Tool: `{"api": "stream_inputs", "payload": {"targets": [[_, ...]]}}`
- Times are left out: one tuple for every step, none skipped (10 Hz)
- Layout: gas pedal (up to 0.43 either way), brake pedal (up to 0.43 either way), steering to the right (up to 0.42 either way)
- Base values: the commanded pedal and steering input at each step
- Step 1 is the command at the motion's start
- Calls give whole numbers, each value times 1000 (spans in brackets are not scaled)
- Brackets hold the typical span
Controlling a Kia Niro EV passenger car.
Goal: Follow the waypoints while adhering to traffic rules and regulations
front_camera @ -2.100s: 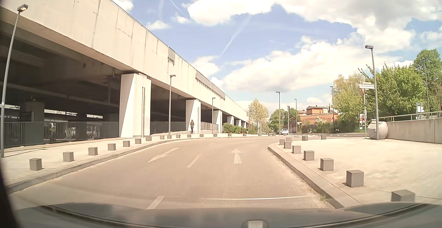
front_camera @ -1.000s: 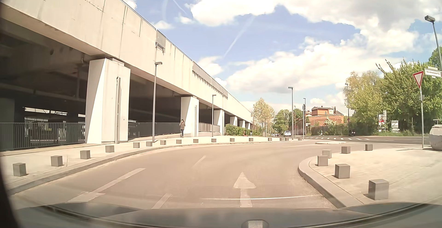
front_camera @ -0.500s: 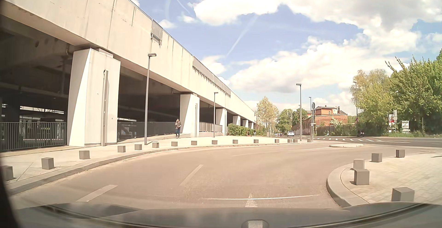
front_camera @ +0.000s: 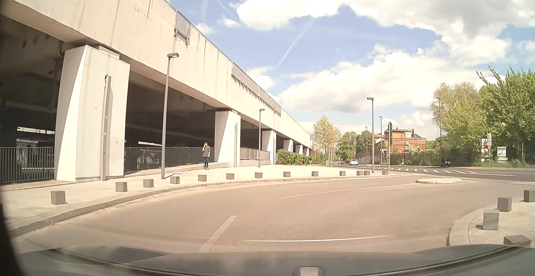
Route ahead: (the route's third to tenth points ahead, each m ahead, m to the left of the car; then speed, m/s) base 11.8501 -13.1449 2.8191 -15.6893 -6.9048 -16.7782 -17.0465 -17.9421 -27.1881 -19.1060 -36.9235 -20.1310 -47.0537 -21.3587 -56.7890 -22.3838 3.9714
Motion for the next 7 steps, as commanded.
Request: {"api": "stream_inputs", "payload": {"targets": [[79, 18, 23], [79, 18, 41], [79, 18, 68], [79, 18, 90], [79, 18, 118], [79, 18, 143], [59, 18, 168]]}}
